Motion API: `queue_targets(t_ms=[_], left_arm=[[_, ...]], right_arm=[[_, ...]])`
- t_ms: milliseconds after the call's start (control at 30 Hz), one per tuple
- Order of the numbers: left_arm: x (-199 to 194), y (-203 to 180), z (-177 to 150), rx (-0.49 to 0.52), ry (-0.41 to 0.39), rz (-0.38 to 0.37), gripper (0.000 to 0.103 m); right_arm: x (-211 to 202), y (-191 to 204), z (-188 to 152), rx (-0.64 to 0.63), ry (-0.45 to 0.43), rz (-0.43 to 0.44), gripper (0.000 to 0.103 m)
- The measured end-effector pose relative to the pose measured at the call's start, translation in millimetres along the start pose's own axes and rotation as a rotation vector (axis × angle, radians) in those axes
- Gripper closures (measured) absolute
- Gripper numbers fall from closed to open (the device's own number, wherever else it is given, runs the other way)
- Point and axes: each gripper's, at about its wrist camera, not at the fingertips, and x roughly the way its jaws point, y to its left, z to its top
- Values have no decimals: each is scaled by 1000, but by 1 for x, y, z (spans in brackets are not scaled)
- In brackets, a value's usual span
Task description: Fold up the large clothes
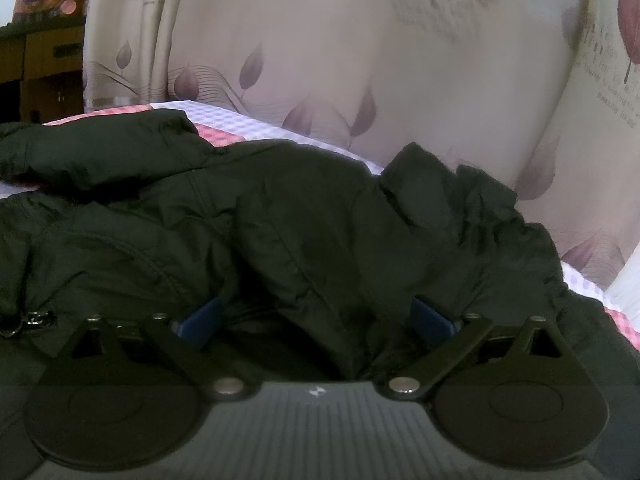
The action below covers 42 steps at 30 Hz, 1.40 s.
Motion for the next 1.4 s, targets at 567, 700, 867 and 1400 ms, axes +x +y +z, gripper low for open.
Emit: queue_targets(t_ms=[567,700,867,1400], left_arm=[[30,-96,13,307,-182,-61,101],[25,-181,-17,430,-179,-206,101],[29,-285,-107,605,-70,-417,101],[87,-292,-404,1224,346,-514,11]], right_arm=[[-3,-9,0,55,-22,3,0],[-32,-40,-2,270,-90,-21,0],[-90,-85,-20,468,-191,-16,0],[-173,-187,-97,708,-199,-101,0]])
